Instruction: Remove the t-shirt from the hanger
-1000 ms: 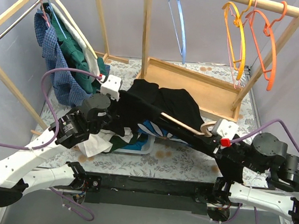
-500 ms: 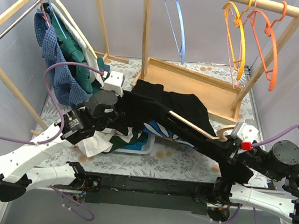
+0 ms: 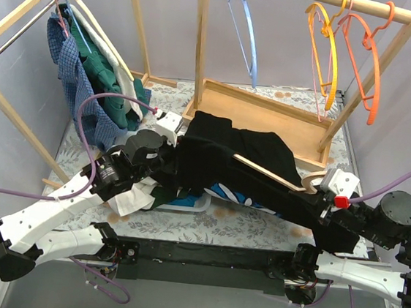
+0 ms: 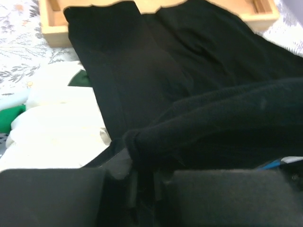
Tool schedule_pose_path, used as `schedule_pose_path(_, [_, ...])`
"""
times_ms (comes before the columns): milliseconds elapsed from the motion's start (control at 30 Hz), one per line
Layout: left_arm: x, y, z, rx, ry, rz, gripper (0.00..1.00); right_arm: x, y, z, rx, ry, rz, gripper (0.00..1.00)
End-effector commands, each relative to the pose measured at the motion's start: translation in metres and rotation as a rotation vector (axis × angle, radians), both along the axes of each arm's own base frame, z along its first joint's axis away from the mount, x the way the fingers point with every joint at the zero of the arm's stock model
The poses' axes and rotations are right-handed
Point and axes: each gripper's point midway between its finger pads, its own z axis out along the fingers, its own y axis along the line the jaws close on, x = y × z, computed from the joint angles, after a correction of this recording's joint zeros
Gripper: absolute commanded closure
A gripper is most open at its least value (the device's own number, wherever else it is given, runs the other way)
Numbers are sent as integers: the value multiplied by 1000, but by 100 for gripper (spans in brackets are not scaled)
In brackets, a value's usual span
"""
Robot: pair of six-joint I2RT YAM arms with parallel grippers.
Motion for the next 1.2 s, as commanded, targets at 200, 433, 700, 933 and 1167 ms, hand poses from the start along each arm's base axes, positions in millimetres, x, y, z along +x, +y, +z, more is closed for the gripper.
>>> schedule_pose_path(200, [0, 22, 19, 80, -88, -15, 20, -1, 4, 78, 238, -103, 17, 99])
schedule_pose_path(433, [-64, 4, 101, -81, -334, -411, 17, -1, 11, 73, 217, -72, 26, 99])
schedule_pose_path(700, [-83, -18, 121, -103, -337, -586, 17, 0, 23, 66, 186, -59, 43, 99])
schedule_pose_path(933, [-72, -31, 126, -80, -373, -610, 19, -2, 30, 62, 174, -51, 69, 99])
schedule_pose_path(1167, [-50, -45, 91, 7, -271, -591, 46, -3, 31, 61, 172, -48, 73, 99])
